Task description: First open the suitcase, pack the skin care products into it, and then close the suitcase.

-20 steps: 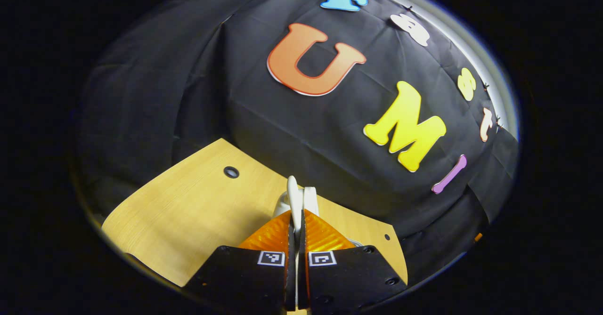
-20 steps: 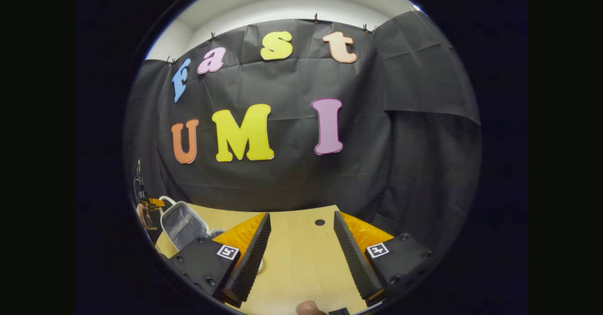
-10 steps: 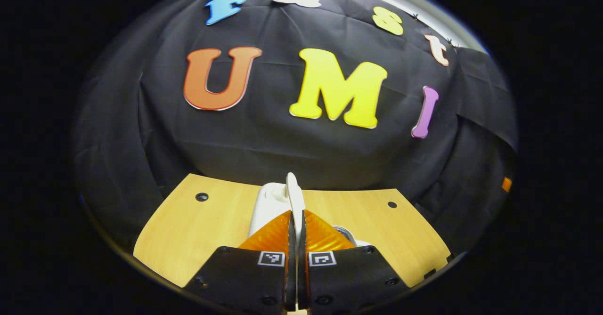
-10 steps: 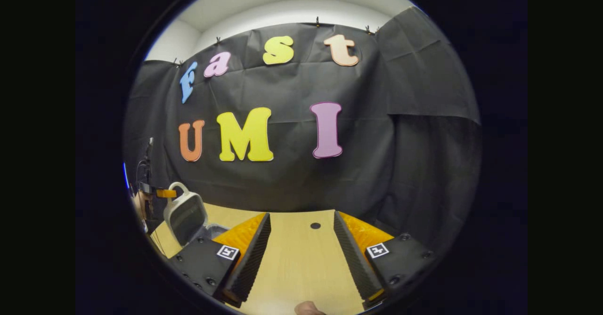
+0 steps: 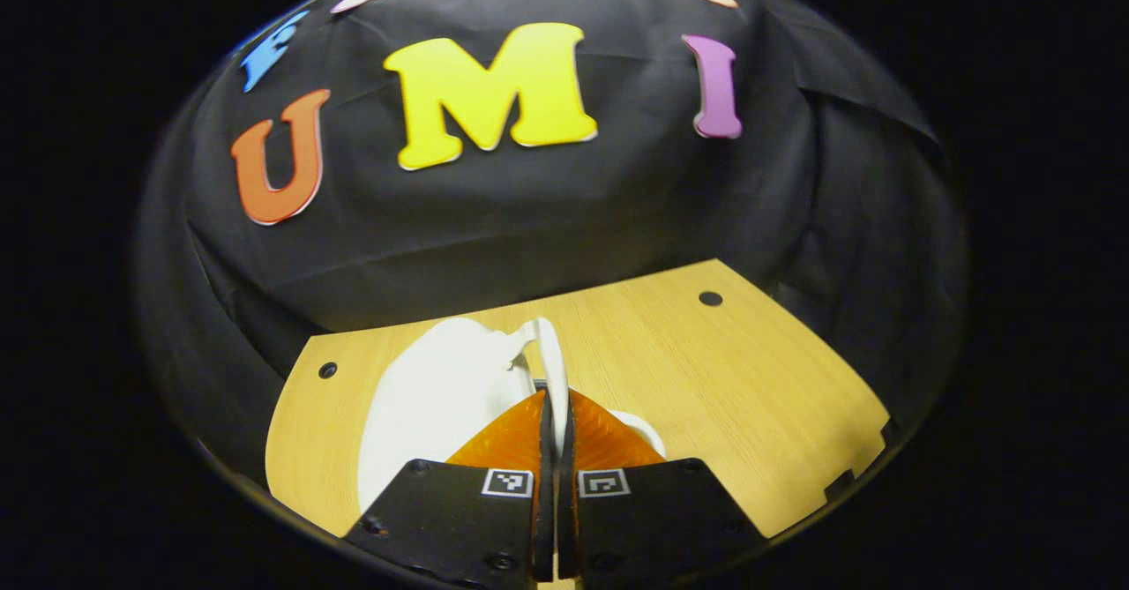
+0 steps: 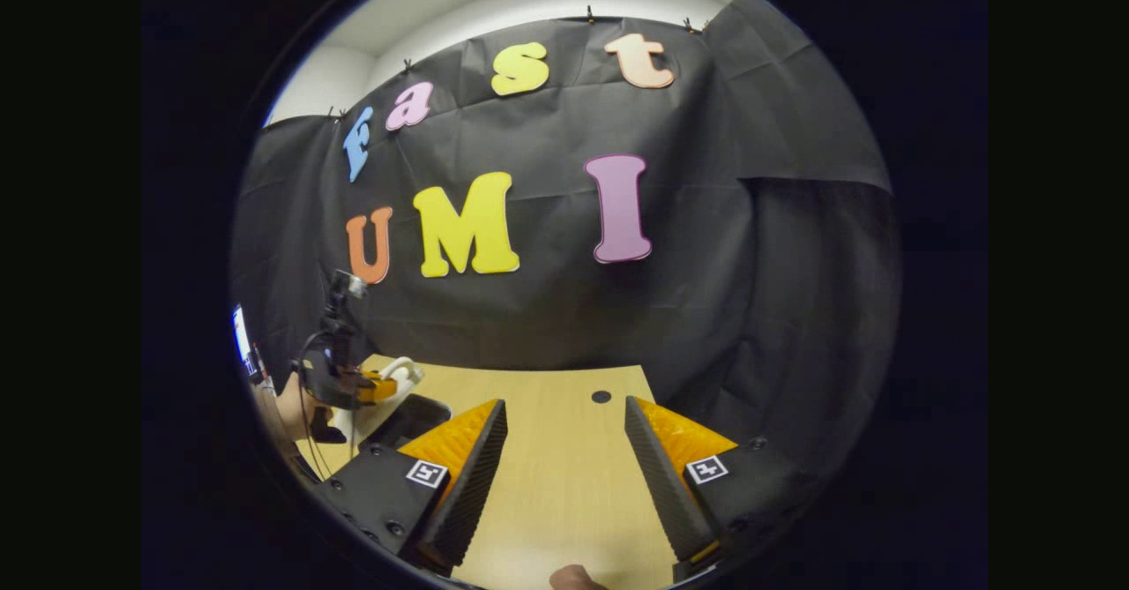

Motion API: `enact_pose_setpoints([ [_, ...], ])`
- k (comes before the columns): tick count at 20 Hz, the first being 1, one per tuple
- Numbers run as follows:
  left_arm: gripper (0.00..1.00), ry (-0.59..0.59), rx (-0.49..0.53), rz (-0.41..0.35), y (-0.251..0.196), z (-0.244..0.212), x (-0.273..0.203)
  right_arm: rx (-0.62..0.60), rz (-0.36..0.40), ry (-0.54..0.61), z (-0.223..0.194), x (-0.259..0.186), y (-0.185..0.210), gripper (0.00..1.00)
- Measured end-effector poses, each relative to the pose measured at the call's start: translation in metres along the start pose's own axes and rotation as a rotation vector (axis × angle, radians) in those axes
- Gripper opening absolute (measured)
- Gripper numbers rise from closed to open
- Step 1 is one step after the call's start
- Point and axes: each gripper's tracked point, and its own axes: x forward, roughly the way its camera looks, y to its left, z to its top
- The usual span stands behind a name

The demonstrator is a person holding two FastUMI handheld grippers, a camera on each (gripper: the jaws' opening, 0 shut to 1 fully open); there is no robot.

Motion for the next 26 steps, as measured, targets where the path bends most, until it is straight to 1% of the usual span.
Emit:
enact_pose_setpoints([
  [2, 0.05, 0.055, 0.042, 0.004, -0.022, -0.019, 0.017, -0.004, 0.029, 0.028, -0.010, 0.002, 0.001, 0.79],
  [4, 0.06, 0.128, 0.054, 0.008, -0.032, -0.040, 0.035, -0.010, 0.039, 0.044, -0.017, 0.004, -0.001, 0.77],
  [6, 0.07, 0.177, 0.075, 0.007, -0.046, -0.057, 0.046, -0.007, 0.036, 0.058, -0.024, 0.005, -0.005, 0.77],
  [7, 0.08, 0.192, 0.088, 0.008, -0.051, -0.062, 0.048, -0.002, 0.031, 0.072, -0.030, 0.005, -0.007, 0.79],
  [9, 0.08, 0.229, 0.116, 0.028, -0.057, -0.074, 0.057, 0.004, 0.022, 0.107, -0.044, 0.007, -0.010, 0.79],
  [10, 0.10, 0.256, 0.120, 0.029, -0.061, -0.082, 0.060, 0.001, 0.015, 0.119, -0.049, 0.007, -0.011, 0.79],
  [11, 0.18, 0.283, 0.112, 0.022, -0.065, -0.087, 0.060, -0.003, 0.008, 0.126, -0.051, 0.007, -0.013, 0.80],
  [12, 0.21, 0.281, 0.101, 0.017, -0.070, -0.088, 0.063, -0.004, -0.001, 0.134, -0.054, 0.009, -0.014, 0.80],
  [13, 0.30, 0.267, 0.095, 0.004, -0.073, -0.084, 0.065, -0.003, -0.009, 0.143, -0.054, 0.011, -0.014, 0.80],
  [14, 0.34, 0.249, 0.085, -0.017, -0.079, -0.079, 0.065, -0.002, -0.014, 0.147, -0.054, 0.014, -0.013, 0.80],
  [15, 0.44, 0.231, 0.080, -0.030, -0.082, -0.074, 0.062, -0.002, -0.021, 0.144, -0.051, 0.016, -0.012, 0.80],
  [16, 0.63, 0.212, 0.083, -0.027, -0.080, -0.066, 0.055, -0.008, -0.025, 0.134, -0.046, 0.019, -0.009, 0.77],
  [17, 0.82, 0.175, 0.088, -0.019, -0.076, -0.052, 0.046, -0.020, -0.033, 0.117, -0.038, 0.021, -0.006, 0.77],
  [18, 0.82, 0.124, 0.082, -0.005, -0.068, -0.035, 0.036, -0.032, -0.045, 0.095, -0.029, 0.024, -0.005, 0.80],
  [19, 0.96, 0.049, 0.064, 0.023, -0.057, -0.011, 0.023, -0.043, -0.054, 0.071, -0.019, 0.026, -0.002, 0.80],
  [20, 1.00, -0.021, 0.042, 0.040, -0.049, 0.009, 0.007, -0.055, -0.066, 0.046, -0.010, 0.028, 0.003, 0.80],
  [24, 0.98, -0.236, -0.019, 0.097, -0.004, 0.083, -0.061, -0.093, -0.089, -0.033, 0.023, 0.043, 0.034, 0.80],
  [26, 0.98, -0.311, -0.053, 0.102, 0.017, 0.105, -0.093, -0.089, -0.090, -0.074, 0.042, 0.050, 0.055, 0.80],
])
